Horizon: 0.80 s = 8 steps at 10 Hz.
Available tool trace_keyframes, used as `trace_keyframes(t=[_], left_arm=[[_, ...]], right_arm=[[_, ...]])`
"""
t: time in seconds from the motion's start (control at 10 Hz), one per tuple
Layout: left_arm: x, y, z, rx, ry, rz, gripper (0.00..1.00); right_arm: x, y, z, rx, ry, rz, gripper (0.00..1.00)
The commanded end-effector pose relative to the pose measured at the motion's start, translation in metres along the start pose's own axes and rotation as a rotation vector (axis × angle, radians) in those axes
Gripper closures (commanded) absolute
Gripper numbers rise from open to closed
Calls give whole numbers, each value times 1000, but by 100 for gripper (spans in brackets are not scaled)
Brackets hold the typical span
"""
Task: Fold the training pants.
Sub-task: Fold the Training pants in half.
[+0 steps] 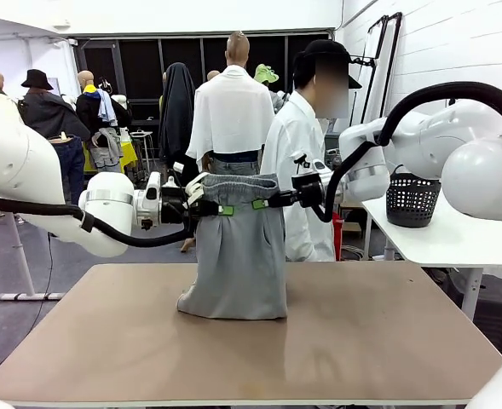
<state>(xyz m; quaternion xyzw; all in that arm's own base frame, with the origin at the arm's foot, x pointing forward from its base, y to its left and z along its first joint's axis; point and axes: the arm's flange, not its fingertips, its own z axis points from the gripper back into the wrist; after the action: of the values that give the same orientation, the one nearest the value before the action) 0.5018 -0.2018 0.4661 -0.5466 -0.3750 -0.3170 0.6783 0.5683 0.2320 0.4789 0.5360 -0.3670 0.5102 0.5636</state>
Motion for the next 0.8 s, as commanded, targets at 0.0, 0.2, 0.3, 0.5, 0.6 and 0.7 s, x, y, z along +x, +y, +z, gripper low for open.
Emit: trace_keyframes(t=[0.0, 0.2, 0.3, 0.5, 0.6, 0.7], left_arm=[[10, -7, 5, -2, 6, -32, 100], [0, 0, 0, 0, 0, 0, 100], [0, 0, 0, 0, 0, 0, 100], [-1, 0, 0, 0, 2, 0, 100], [-12, -6, 4, 26, 4, 65, 100], [-26, -6, 8, 41, 16, 141, 100]], right_arm=[[22, 0, 8, -19, -6, -3, 100], [0, 0, 0, 0, 0, 0, 100], [0, 0, 0, 0, 0, 0, 100], [-1, 0, -1, 2, 2, -3, 100], [-11, 3, -2, 13, -19, -38, 100], [-23, 4, -1, 23, -42, -79, 100]])
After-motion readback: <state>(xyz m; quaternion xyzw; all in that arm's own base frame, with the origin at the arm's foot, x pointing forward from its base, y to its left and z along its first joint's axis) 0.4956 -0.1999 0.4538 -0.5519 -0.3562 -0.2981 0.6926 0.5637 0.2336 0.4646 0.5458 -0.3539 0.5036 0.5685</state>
